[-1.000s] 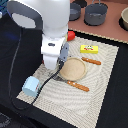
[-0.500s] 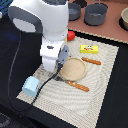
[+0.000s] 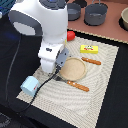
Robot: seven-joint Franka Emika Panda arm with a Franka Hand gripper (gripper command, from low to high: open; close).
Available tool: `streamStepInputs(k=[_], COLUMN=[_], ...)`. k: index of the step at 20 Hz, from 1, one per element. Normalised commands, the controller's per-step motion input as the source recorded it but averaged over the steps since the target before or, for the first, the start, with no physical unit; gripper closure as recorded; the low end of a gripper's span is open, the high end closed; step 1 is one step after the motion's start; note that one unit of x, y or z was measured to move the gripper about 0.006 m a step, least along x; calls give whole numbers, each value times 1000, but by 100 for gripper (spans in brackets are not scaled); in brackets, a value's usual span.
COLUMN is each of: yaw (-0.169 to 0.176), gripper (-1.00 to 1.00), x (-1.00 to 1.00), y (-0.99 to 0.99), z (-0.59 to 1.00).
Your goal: Interact with the objects in diverse but meaningful ways.
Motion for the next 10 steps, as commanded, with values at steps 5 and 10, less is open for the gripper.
streamStepInputs(k=[5, 10], yaw=[-1, 0], gripper=[100, 100], x=[-170, -274], y=[328, 510], z=[433, 1000])
